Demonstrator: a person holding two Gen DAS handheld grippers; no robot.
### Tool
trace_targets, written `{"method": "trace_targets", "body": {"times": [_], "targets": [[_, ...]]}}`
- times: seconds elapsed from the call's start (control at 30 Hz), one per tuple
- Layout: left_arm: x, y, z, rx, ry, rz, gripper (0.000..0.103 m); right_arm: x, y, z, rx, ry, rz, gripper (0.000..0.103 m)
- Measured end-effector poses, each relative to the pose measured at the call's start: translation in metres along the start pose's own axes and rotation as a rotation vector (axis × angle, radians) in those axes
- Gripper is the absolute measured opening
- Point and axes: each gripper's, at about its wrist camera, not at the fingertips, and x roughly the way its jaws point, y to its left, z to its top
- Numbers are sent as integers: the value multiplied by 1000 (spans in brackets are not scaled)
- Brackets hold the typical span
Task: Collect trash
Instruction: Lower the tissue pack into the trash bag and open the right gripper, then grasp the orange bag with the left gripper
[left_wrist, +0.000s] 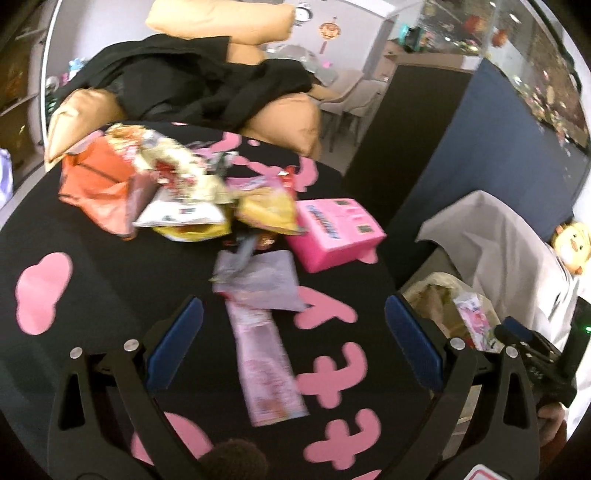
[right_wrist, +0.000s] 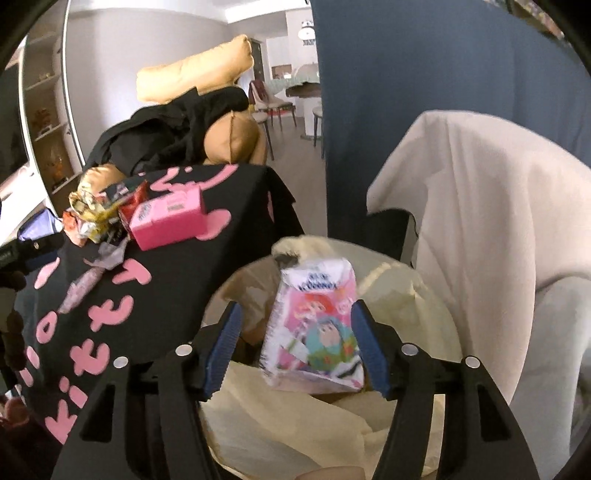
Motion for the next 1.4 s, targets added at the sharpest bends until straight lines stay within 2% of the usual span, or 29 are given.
{"method": "trace_targets", "body": {"times": [0.2,0.4,0.6,0.67,0.77,0.9,1.0,1.1,1.2,1.4], "targets": [[-14,31,-1,-60,-5,39,94,6,6,5,33,31,50,62],[-27,59,-2,-90,-40,45,94,3,48,10,-39,18,117,62],[-40,80,-2,-75,-111,61,94,12,104,23,-88,9,238,63],[-43,92,1,-84,-114,65,94,19,124,27,-94,4,283,67],[-44,110,10,-111,-110,74,94,24,147,32,-100,-48,370,74],[-42,132,33,-136,-137,98,94,45,177,39,-187,21,386,74],[-28,152,52,-179,-111,89,94,60,196,42,-245,49,351,74],[-12,176,65,-256,-75,91,90,80,206,45,-281,87,309,74],[7,199,69,-352,-33,100,88,101,206,45,-266,153,345,74],[46,220,79,-493,21,44,87,111,208,59,-227,145,330,74]]}}
